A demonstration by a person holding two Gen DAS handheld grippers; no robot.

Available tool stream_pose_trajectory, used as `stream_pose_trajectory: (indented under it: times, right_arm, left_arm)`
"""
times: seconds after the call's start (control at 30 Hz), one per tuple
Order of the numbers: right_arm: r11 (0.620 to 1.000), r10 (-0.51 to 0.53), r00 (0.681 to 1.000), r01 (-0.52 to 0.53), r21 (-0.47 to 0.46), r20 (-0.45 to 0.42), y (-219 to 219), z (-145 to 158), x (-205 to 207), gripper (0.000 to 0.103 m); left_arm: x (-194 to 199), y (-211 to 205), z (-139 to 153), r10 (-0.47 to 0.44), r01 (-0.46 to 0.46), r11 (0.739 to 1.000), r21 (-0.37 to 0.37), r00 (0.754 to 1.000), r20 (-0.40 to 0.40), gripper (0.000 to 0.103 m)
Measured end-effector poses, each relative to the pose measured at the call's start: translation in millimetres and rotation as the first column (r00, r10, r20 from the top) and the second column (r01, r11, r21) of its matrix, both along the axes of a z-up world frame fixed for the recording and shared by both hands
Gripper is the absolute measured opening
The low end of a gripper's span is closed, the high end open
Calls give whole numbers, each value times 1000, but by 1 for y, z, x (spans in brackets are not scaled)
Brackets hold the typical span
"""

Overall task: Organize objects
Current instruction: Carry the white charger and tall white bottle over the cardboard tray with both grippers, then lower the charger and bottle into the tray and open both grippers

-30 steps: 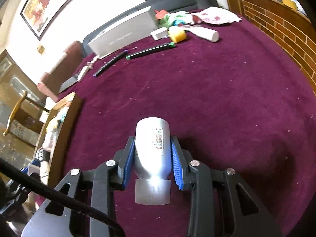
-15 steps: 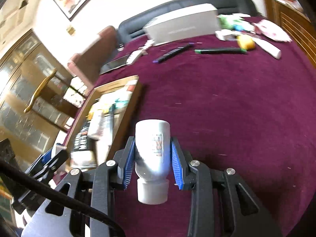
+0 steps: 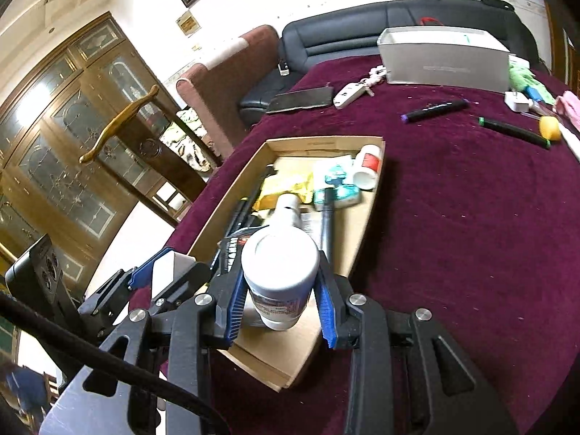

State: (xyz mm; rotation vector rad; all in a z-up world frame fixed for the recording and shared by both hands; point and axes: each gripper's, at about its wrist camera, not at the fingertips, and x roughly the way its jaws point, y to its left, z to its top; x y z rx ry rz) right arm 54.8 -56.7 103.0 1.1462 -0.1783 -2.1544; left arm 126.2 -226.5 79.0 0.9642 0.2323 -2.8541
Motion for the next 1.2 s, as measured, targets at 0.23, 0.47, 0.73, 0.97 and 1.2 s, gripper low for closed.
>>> stream_pose_trajectory:
  times: [0.23, 0.47, 0.73, 0.97, 1.2]
  right_arm:
    - [999, 23, 1000, -24, 46, 6, -13, -6, -1, 33]
    - [997, 34, 999, -35, 74, 11, -19, -11, 2, 33]
    - [993, 43, 998, -47, 109, 35, -30, -23, 0, 33]
    - [989, 23, 998, -31, 146, 59, -35, -37, -12, 33]
    - [986, 7, 996, -21, 168, 87, -39, -50, -26, 33]
  left_arm:
    - [-3, -13, -8, 15, -15, 1000, 7, 1000, 6, 53]
    - [-4, -19, -15, 18, -18, 1000, 14, 1000, 23, 53]
    - [-8, -21, -21, 12, -13, 1000, 21, 999, 44, 53]
    - [-13, -22, -29, 6, -7, 1000, 23, 998, 66, 53]
    - [-21, -25, -38, -6, 2, 999, 45, 996, 92, 53]
